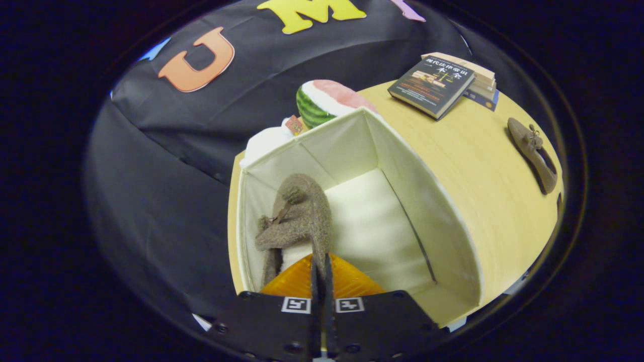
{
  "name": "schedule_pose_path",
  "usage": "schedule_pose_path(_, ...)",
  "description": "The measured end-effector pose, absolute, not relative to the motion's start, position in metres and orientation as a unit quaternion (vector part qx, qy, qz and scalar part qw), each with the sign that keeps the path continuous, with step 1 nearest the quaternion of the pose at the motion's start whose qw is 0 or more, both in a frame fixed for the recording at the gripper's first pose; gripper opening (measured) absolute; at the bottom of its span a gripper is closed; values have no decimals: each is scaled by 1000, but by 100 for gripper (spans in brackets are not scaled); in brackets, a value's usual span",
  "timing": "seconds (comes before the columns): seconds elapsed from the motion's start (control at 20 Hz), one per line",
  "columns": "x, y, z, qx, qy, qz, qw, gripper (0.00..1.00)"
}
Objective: Open the storage box then place both shoes into the box .Put the left shoe in first, then the right shoe, with the right side of both shoes facing outward in a uniform manner.
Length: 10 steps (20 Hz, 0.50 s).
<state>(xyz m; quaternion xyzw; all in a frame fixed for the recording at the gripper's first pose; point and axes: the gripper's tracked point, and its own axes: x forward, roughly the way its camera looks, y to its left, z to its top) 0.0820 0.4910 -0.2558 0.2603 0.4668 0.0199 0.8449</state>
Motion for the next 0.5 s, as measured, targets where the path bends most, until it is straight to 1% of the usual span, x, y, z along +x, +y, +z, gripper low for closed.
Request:
schedule_pose_path(0.1,84,492,-253,255,463,30,848,21)
schedule_pose_path(0.2,86,491,-253,248,458,38,853,32)
schedule_pose_path(0.45,84,478,-223,221,421,65,877,62)
schedule_pose_path(0.5,81,473,-215,212,410,70,884,70)
